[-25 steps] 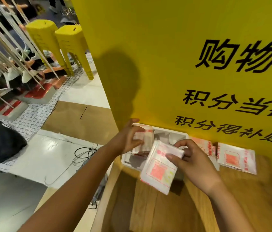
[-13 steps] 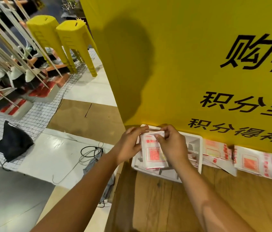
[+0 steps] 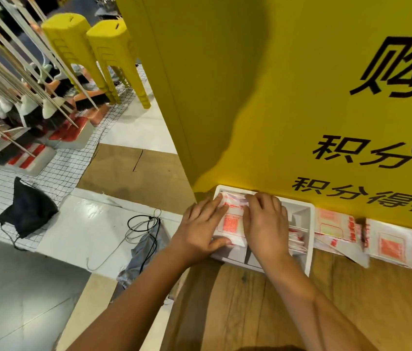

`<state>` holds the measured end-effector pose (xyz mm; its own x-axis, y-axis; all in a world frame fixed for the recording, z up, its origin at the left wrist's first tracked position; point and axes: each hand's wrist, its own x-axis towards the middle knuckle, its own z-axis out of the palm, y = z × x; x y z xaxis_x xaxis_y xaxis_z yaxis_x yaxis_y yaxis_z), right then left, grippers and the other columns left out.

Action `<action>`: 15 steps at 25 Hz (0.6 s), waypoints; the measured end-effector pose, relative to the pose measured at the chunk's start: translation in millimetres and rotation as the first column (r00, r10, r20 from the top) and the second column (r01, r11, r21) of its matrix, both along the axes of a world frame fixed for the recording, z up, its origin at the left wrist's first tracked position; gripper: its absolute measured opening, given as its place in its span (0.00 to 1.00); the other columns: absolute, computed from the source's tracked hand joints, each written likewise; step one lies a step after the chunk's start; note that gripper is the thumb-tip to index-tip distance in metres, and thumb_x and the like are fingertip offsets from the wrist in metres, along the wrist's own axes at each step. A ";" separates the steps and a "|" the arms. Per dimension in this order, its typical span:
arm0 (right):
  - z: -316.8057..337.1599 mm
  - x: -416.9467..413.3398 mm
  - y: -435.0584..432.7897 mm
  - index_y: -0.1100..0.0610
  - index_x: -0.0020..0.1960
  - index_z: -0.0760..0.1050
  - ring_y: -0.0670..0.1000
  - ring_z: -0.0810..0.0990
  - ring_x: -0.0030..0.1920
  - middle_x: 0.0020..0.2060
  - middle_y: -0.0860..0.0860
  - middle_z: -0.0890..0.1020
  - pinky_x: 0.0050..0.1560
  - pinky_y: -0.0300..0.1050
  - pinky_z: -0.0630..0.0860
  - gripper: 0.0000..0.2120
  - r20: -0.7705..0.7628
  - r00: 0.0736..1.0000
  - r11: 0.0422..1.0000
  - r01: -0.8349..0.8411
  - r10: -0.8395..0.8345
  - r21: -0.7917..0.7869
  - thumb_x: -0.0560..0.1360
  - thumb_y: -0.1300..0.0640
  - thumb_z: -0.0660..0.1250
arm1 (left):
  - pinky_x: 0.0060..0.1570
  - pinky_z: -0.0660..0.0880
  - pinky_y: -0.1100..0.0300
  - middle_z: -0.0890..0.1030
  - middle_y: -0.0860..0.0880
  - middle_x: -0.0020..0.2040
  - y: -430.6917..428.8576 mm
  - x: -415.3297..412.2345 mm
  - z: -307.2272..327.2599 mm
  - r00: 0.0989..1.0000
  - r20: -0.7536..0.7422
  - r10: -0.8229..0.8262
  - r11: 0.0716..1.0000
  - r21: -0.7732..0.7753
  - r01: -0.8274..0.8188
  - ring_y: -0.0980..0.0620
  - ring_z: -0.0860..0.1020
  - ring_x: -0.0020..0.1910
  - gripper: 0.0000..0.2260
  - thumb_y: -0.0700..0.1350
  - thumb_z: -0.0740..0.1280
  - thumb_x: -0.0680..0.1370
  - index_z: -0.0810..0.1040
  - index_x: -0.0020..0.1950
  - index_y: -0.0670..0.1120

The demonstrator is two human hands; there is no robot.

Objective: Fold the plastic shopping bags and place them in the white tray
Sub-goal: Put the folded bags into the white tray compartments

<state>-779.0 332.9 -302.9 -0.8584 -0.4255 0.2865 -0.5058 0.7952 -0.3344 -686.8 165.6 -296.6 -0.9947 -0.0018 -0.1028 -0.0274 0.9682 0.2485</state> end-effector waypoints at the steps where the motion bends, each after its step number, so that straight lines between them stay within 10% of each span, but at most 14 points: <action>1: -3.1 3.3 2.9 0.59 0.63 0.77 0.60 0.75 0.58 0.58 0.57 0.77 0.56 0.56 0.74 0.15 -0.018 1.000 0.999 -0.024 0.024 0.047 0.78 0.55 0.66 | 0.73 0.59 0.40 0.59 0.48 0.81 -0.8 -0.1 0.9 1.000 -0.010 -0.010 0.999 -0.039 0.010 0.43 0.58 0.78 0.38 0.69 0.53 0.77 0.63 0.79 0.47; 5: -8.9 11.0 3.4 0.62 0.66 0.75 0.60 0.74 0.64 0.62 0.57 0.77 0.63 0.60 0.72 0.20 0.007 0.997 0.977 -0.075 0.075 0.202 0.77 0.55 0.66 | 0.77 0.49 0.42 0.46 0.51 0.82 10.1 -4.8 13.1 0.986 0.164 0.015 0.989 -0.148 0.009 0.46 0.47 0.80 0.35 0.63 0.57 0.80 0.49 0.82 0.49; 8: -6.1 12.0 4.8 0.62 0.66 0.76 0.61 0.74 0.65 0.63 0.57 0.78 0.64 0.60 0.72 0.25 0.032 0.997 0.979 -0.075 0.070 0.192 0.70 0.58 0.72 | 0.76 0.46 0.47 0.41 0.50 0.82 21.9 -7.4 13.7 0.977 0.210 0.045 0.987 -0.159 -0.011 0.45 0.46 0.80 0.39 0.69 0.42 0.77 0.43 0.82 0.48; 15: 1.9 26.1 22.8 0.57 0.68 0.76 0.56 0.71 0.70 0.69 0.54 0.75 0.67 0.55 0.70 0.22 0.038 0.996 0.997 -0.076 0.075 0.009 0.81 0.49 0.55 | 0.77 0.49 0.46 0.48 0.44 0.82 21.6 1.4 13.9 0.997 0.023 0.072 0.997 -0.036 -0.071 0.44 0.48 0.80 0.39 0.68 0.44 0.78 0.51 0.82 0.46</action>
